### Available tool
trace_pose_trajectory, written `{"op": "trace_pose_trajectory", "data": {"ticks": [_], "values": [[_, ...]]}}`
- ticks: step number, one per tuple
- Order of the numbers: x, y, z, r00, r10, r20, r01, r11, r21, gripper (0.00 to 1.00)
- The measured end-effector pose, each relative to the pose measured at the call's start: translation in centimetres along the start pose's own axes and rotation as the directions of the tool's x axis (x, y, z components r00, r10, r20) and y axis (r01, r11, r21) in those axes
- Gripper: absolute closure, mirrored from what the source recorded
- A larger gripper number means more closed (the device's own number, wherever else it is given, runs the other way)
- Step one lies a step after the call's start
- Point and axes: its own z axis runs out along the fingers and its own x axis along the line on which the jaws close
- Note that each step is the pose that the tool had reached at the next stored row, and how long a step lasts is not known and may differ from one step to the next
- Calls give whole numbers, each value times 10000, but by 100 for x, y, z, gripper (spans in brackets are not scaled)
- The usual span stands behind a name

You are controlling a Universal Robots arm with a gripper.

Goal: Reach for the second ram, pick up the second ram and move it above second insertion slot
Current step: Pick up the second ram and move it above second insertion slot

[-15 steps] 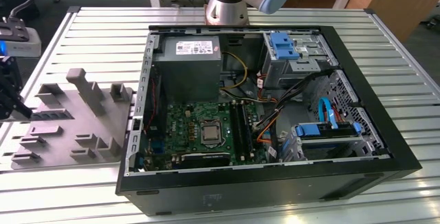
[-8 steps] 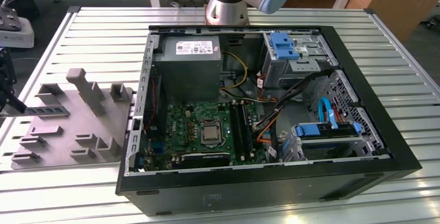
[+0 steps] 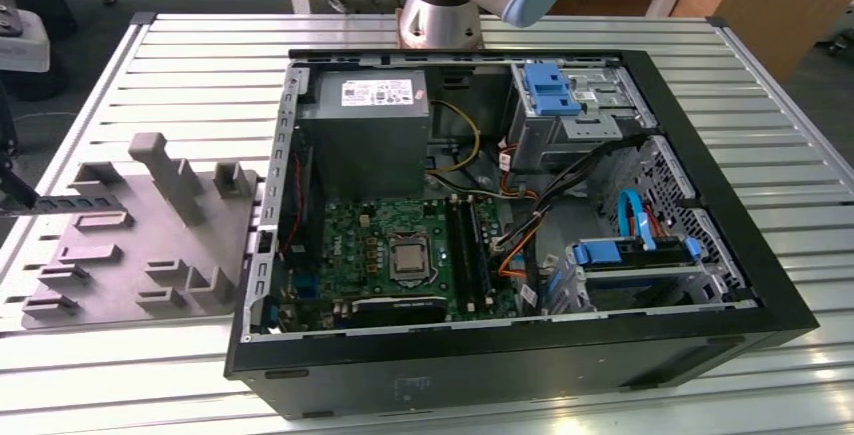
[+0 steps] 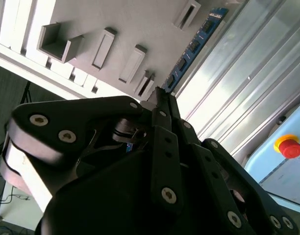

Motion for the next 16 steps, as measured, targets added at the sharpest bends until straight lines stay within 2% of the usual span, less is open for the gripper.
{"op": "trace_pose_trajectory", "data": {"ticks": [16], "values": [[-19, 6, -330, 10000, 0, 2, 0, 10000, -1, 87]]}}
